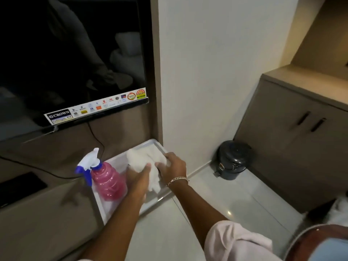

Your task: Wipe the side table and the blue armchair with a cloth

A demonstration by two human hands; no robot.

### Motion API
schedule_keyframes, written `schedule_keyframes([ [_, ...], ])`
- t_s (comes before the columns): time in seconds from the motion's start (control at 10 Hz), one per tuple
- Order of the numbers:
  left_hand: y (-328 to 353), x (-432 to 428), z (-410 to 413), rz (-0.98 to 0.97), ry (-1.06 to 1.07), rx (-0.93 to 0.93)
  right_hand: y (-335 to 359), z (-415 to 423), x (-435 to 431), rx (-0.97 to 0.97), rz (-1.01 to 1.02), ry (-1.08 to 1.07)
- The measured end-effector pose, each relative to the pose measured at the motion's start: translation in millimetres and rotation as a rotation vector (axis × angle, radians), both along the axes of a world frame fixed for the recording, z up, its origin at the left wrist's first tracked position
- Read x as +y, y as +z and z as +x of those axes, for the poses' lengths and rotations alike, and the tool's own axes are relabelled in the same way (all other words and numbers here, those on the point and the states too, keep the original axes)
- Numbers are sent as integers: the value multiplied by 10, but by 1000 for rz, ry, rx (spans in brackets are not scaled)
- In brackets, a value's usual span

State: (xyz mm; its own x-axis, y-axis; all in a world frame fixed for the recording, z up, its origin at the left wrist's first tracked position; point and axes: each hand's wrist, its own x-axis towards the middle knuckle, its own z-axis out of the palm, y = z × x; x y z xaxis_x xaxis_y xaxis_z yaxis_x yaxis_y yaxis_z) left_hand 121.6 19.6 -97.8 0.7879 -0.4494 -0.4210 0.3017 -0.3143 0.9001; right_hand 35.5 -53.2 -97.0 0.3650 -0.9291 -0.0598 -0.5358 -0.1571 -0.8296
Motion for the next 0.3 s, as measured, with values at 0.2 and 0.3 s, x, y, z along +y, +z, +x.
schedule_keyframes([
  [0.2,-38,67,-229,203,-145,-271,64,-237,-182,325,-260,42],
  [0.3,285,-79,-664,13,-263,-391,351,-828,-132,57,-475,-182],
])
